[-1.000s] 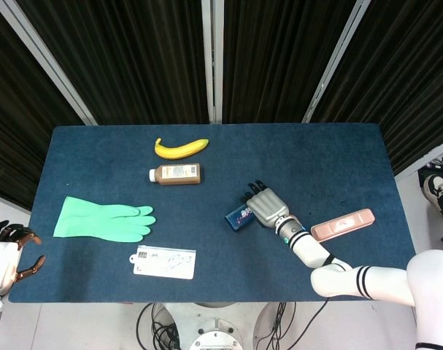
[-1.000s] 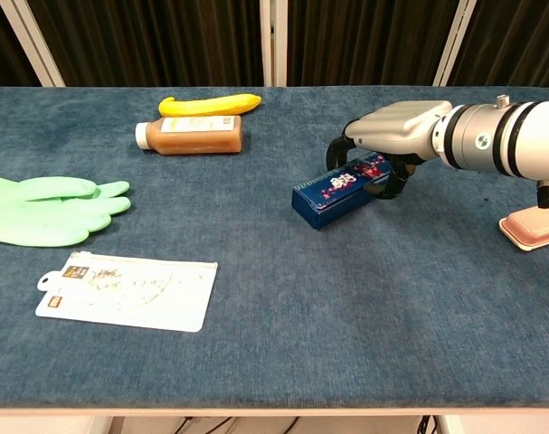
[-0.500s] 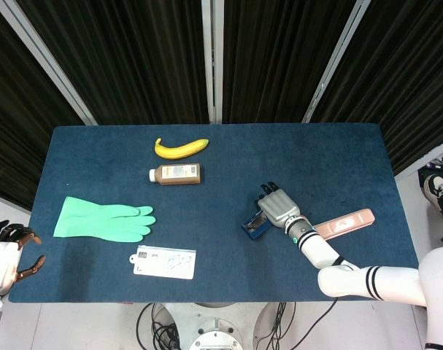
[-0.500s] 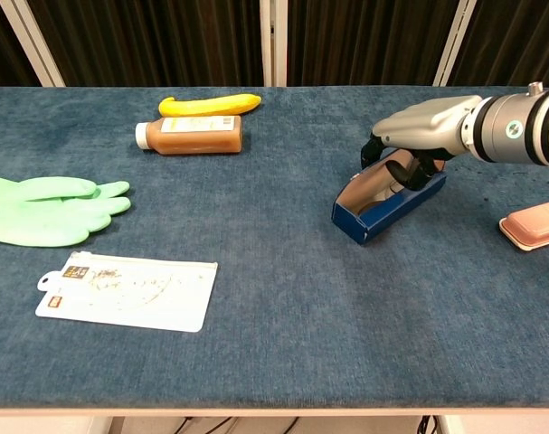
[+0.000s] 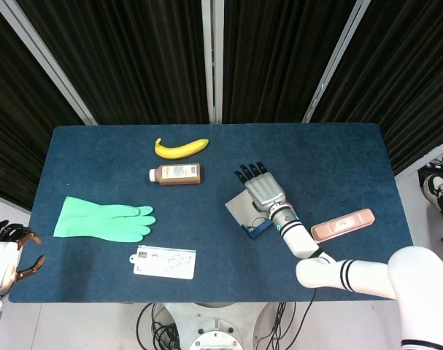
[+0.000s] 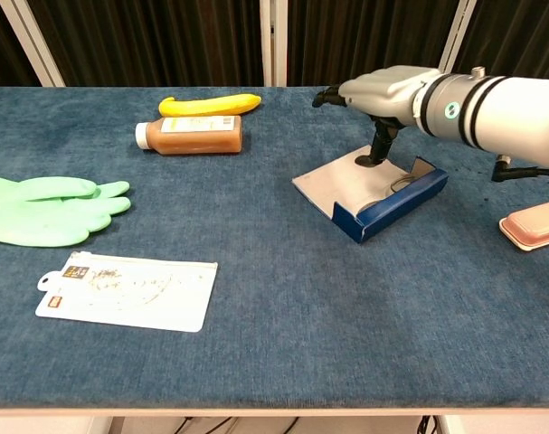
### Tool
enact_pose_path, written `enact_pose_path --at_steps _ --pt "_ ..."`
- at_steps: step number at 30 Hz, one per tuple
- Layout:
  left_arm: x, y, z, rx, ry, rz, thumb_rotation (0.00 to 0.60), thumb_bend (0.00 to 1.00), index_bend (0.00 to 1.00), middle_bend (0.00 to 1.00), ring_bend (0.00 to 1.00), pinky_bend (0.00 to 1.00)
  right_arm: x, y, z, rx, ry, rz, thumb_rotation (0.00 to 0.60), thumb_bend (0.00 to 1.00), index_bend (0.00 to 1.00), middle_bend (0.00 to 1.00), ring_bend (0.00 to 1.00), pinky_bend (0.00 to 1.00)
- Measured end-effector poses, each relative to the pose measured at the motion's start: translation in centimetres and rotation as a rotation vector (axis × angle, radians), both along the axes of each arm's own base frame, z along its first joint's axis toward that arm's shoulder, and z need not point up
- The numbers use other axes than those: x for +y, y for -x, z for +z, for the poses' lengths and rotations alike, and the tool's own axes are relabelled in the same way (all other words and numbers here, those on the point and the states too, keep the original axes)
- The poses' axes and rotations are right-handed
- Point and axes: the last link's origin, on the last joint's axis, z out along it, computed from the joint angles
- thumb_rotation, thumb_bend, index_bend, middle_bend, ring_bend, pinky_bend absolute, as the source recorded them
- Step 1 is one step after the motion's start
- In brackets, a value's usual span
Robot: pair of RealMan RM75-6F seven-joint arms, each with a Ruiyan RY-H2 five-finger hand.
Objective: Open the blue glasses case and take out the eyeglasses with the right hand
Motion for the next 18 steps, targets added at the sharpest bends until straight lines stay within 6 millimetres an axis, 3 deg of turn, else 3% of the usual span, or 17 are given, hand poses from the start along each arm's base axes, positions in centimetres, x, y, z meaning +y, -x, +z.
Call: enact_pose_path --at_steps 4,8,13,18 --pt "0.0 0.0 0.0 0.001 0.002 -0.002 0.6 0.24 0.48 0.37 0.23 0.14 0.1 2.2 3.0 0.007 0.061 -0.022 0.6 0.18 0.0 0.0 0.0 0.0" --pt "0.0 -0.1 -0.1 0.006 0.003 -0.003 0.6 0.24 0.48 0.37 0.23 0.15 0.0 5.6 5.3 0.045 0.11 -0.093 0.6 0.1 0.0 0.0 0.0 0.0" --pt "0.0 -0.1 -0.1 0.012 0.0 -0.001 0.6 0.24 0.48 0.37 0.23 0.15 -0.9 7.2 5.5 0.073 0.13 -0.118 0.6 0.02 0.0 0.0 0.0 0.0" --pt "0.0 -0.1 -0.1 0.012 -0.003 0.001 0.6 0.24 0.48 0.37 0.23 0.15 -2.1 8.0 4.1 0.102 0.121 -0.117 0.6 0.0 0.0 0.0 0.0 0.0"
